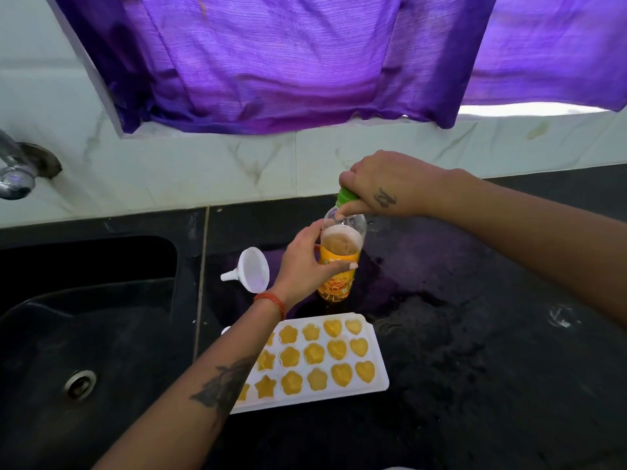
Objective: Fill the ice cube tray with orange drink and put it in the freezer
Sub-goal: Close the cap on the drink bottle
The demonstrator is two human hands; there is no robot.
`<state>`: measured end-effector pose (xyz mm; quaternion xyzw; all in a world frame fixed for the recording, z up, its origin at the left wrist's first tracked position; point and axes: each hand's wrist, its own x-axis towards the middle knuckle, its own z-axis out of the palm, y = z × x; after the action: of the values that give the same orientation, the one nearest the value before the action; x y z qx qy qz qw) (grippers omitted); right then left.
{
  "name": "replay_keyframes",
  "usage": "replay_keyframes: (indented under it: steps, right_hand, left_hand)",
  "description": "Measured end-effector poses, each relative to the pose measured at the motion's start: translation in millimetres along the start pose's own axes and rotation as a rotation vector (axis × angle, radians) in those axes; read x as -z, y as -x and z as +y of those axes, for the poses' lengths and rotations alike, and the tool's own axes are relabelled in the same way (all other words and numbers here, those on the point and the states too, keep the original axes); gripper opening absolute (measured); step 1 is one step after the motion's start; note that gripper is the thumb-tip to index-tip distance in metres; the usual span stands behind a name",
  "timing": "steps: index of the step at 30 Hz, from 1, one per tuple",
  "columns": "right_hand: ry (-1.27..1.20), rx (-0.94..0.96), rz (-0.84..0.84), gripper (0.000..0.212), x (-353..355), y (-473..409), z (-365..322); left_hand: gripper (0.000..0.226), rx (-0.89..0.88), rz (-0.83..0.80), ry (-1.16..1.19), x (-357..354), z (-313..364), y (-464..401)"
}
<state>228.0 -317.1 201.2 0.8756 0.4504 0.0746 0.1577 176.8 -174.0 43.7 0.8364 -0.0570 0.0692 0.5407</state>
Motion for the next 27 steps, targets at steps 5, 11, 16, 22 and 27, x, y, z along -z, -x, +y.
replay_keyframes:
  steps: [5, 11, 16, 22, 27]
  right_hand:
    - [-0.117, 0.001, -0.041, 0.047, 15, -2, 4]
    - [-0.077, 0.076, -0.046, 0.043, 18, 3, 3]
    - [-0.075, 0.101, -0.038, 0.042, 13, 0, 5]
    - [-0.168, 0.009, -0.033, 0.042, 3, -4, -1]
    - [-0.035, -0.001, 0.07, 0.039, -11, 2, -10]
  left_hand:
    - [0.073, 0.008, -0.027, -0.002, 1, 3, 0]
    - [0.072, 0.017, -0.03, -0.008, 1, -1, -1]
    - [0.073, 0.023, -0.029, 0.0, 2, -2, -3]
    - [0.074, 0.01, 0.018, -0.043, -7, -4, 3]
    - [0.066, -0.017, 0.116, -0.101, -12, -4, 4]
